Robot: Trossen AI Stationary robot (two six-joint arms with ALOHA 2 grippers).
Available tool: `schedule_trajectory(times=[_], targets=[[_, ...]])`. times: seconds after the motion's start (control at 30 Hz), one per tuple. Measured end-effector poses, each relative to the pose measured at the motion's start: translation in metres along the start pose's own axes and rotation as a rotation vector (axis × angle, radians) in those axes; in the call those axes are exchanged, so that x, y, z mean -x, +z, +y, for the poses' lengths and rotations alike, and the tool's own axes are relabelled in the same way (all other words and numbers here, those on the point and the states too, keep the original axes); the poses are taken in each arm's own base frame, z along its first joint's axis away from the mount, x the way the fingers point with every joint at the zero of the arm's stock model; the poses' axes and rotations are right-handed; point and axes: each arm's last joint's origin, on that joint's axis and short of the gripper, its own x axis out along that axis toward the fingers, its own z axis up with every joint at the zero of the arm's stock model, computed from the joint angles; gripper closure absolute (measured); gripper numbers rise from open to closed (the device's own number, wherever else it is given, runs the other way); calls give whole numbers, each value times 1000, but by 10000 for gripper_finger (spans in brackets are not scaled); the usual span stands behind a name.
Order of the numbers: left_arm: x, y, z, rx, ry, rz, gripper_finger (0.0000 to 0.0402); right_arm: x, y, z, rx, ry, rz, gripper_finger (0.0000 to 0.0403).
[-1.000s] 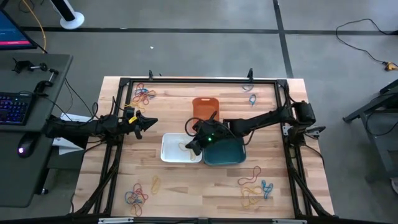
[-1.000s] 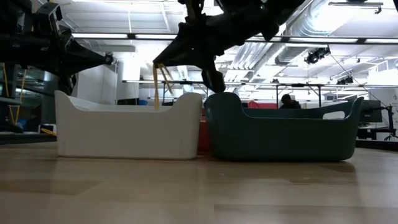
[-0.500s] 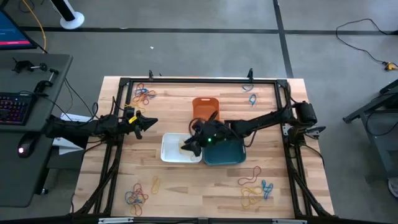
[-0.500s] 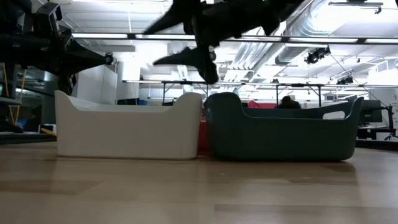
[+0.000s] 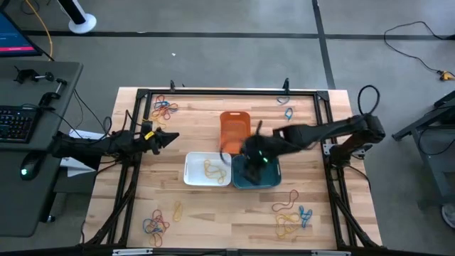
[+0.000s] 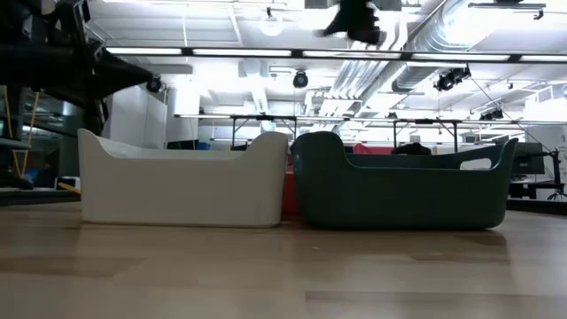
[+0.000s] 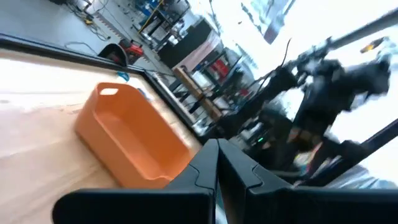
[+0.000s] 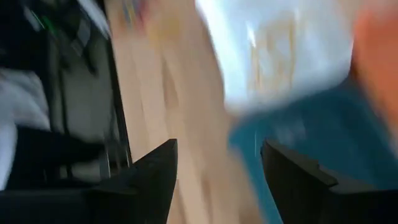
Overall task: Sort rubber bands into baskets
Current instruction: Put the yellow rubber band into the white bin
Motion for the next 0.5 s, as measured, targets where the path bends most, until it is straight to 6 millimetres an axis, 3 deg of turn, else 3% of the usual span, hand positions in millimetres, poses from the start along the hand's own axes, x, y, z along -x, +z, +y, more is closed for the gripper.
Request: schedule_trajectory(times=[0.17,0.3,0.5], targets=[[0,1,-2,88,-15,-13,401,-11,-68,30,-73,-108,273,183],[0,4,-3,114,-21,-47,401,-29,-119,46,-141,-175,330,183],[1,18,-20,64,-98,-46,401,-46,-165,52,-276,-202,355,183]])
